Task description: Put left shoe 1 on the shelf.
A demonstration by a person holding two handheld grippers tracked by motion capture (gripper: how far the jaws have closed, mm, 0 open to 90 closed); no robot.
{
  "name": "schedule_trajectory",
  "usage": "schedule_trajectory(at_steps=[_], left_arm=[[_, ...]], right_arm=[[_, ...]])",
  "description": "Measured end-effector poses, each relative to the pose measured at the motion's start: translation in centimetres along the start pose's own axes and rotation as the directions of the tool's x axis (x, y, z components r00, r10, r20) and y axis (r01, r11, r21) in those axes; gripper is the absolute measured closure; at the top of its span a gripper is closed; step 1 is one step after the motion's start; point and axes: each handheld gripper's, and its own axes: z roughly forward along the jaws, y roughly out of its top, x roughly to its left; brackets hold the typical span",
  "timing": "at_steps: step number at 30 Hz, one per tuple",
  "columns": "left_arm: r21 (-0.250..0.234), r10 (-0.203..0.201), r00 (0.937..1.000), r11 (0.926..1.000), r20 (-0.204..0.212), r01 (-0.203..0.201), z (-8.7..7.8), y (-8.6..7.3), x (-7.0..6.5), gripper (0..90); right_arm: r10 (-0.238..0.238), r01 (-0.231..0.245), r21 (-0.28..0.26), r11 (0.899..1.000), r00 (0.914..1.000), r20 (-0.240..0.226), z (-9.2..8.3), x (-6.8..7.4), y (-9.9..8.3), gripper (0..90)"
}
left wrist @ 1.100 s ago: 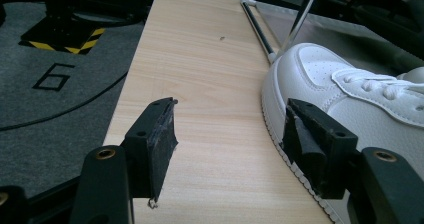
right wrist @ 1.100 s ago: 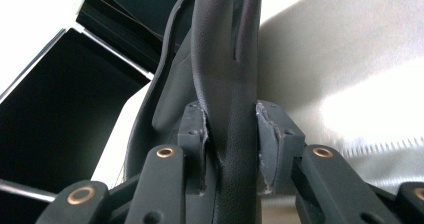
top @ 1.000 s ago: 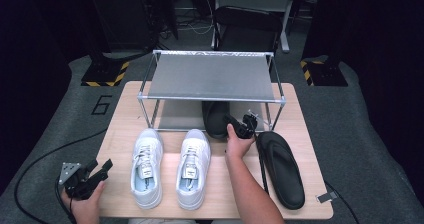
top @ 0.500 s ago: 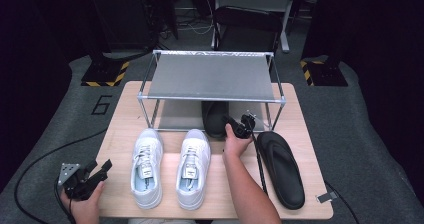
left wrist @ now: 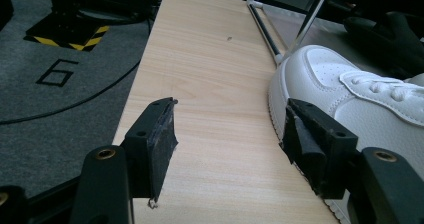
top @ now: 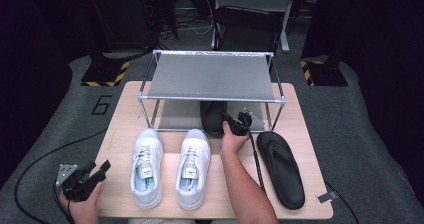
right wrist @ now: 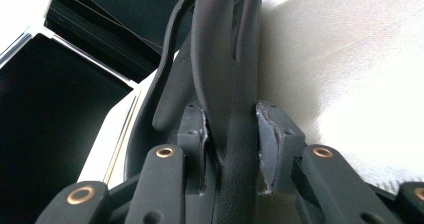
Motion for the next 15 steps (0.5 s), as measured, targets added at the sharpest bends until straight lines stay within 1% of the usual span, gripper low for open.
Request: schedule_trajectory(at_steps=[1, 2, 3, 4, 5, 6, 7, 8, 9, 10, 11, 12, 13, 14, 15], left_arm=[[0.0, 0.0, 1.0, 1.0, 0.0, 0.0, 0.0, 0.0, 0.0, 37.4], [-0.003, 0.0, 1.0, 1.0, 0.0, 0.0, 0.0, 0.0, 0.0, 37.4], [-0.002, -0.004, 1.0, 1.0, -0.001, 0.004, 0.0, 0.0, 0.1, 37.4], [-0.002, -0.004, 1.0, 1.0, -0.001, 0.004, 0.0, 0.0, 0.1, 37.4], [0.0, -0.005, 1.0, 1.0, -0.002, 0.005, 0.0, -0.1, 0.1, 37.4], [-0.002, -0.003, 1.0, 1.0, -0.002, 0.003, 0.0, -0.1, 0.1, 37.4], [0.0, -0.002, 1.0, 1.0, -0.002, 0.002, 0.0, -0.1, 0.1, 37.4], [-0.011, -0.005, 1.0, 0.9999, -0.004, 0.005, 0.0, -0.1, 0.1, 37.4], [-0.011, -0.005, 1.0, 0.9999, -0.004, 0.005, 0.0, -0.1, 0.1, 37.4], [-0.002, -0.003, 1.0, 1.0, -0.001, 0.003, 0.0, -0.1, 0.1, 37.4], [0.002, -0.002, 1.0, 1.0, -0.001, 0.002, 0.0, -0.1, 0.1, 37.4], [0.005, -0.001, 1.0, 1.0, 0.0, 0.001, 0.0, -0.1, 0.2, 37.4], [0.007, -0.001, 1.0, 1.0, -0.002, 0.001, 0.1, -0.2, 0.2, 37.4], [0.0, -0.002, 1.0, 1.0, -0.003, 0.002, 0.1, -0.2, 0.2, 37.4], [0.009, -0.001, 1.0, 1.0, -0.001, 0.001, 0.1, -0.2, 0.2, 37.4]], right_arm=[[-0.002, 0.002, 0.001, 1.0, 0.9998, -0.018, 0.0, 0.0, 0.0, 66.2], [-0.002, 0.002, 0.001, 1.0, 0.9998, -0.018, 0.0, 0.0, 0.0, 66.2], [-0.01, 0.01, -0.007, 1.0, 0.9999, 0.0, 0.3, -0.1, -0.1, 66.1], [-0.01, 0.01, -0.007, 1.0, 0.9999, 0.0, 0.3, -0.1, -0.1, 66.1], [-0.012, 0.012, -0.007, 1.0, 0.9997, -0.02, 0.4, -0.1, -0.1, 66.1], [0.001, -0.001, -0.004, 1.0, 1.0, -0.005, 0.6, 0.0, 0.0, 66.2], [0.001, -0.001, -0.004, 1.0, 1.0, -0.005, 0.6, 0.0, 0.0, 66.2], [0.008, -0.008, -0.004, 1.0, 1.0, -0.002, 0.9, -0.1, 0.0, 66.1], [0.008, -0.008, -0.004, 1.0, 1.0, -0.002, 0.9, -0.1, 0.0, 66.1], [0.011, -0.011, 0.005, 1.0, 0.9998, -0.019, 0.8, 0.0, 0.0, 66.1], [-0.004, 0.004, -0.008, 1.0, 1.0, 0.004, 1.2, 0.0, 0.1, 66.2], [0.005, -0.005, 0.005, 1.0, 1.0, 0.006, 1.1, 0.1, 0.1, 66.1], [0.007, -0.007, -0.011, 1.0, 1.0, -0.003, 1.2, 0.0, 0.0, 66.1], [0.007, -0.007, -0.011, 1.0, 1.0, -0.003, 1.2, 0.0, 0.0, 66.1], [0.008, -0.008, -0.014, 1.0, 1.0, -0.002, 1.3, 0.0, 0.0, 66.1]])
